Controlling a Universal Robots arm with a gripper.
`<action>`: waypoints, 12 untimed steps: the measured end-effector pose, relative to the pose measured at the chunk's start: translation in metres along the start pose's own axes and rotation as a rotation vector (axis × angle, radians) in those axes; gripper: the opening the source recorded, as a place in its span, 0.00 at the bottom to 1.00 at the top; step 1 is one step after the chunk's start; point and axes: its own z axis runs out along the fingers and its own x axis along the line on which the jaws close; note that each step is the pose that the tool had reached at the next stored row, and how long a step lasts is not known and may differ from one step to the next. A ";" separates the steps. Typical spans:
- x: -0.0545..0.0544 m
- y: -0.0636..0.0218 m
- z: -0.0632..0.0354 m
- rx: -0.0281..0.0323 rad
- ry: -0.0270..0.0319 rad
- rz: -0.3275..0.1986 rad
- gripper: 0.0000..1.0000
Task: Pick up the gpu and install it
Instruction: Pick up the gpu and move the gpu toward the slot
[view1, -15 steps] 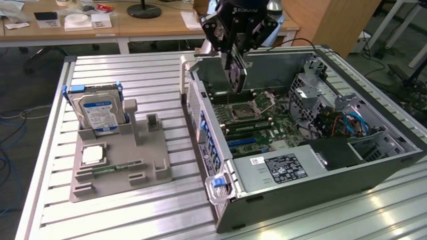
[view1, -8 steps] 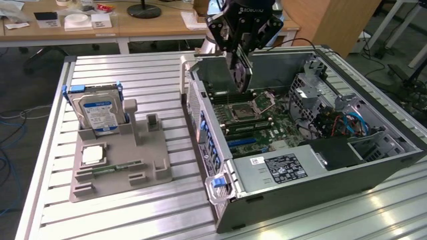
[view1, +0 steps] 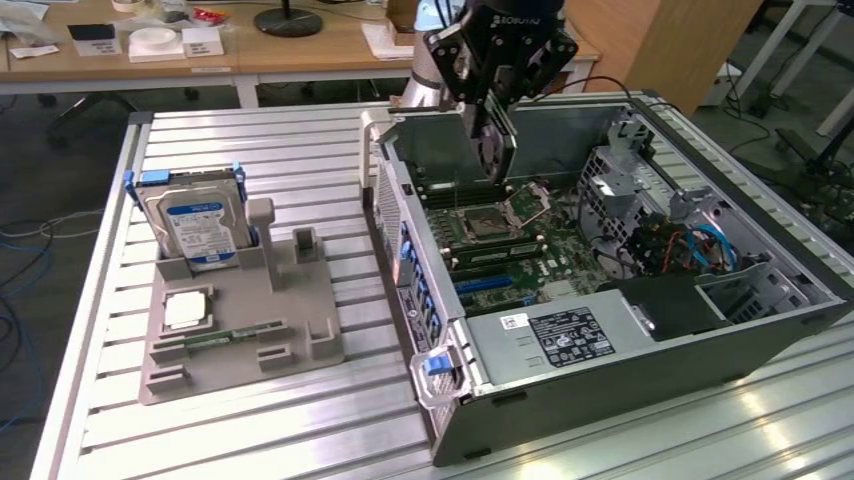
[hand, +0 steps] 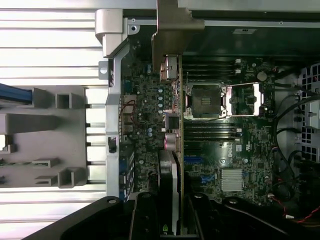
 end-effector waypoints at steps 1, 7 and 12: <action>-0.001 0.0000 0.0000 0.0000 0.0000 0.000 0.28; -0.009 0.0002 0.0002 0.0000 0.0000 0.000 0.28; -0.014 0.0004 0.0002 0.0001 0.0001 0.000 0.28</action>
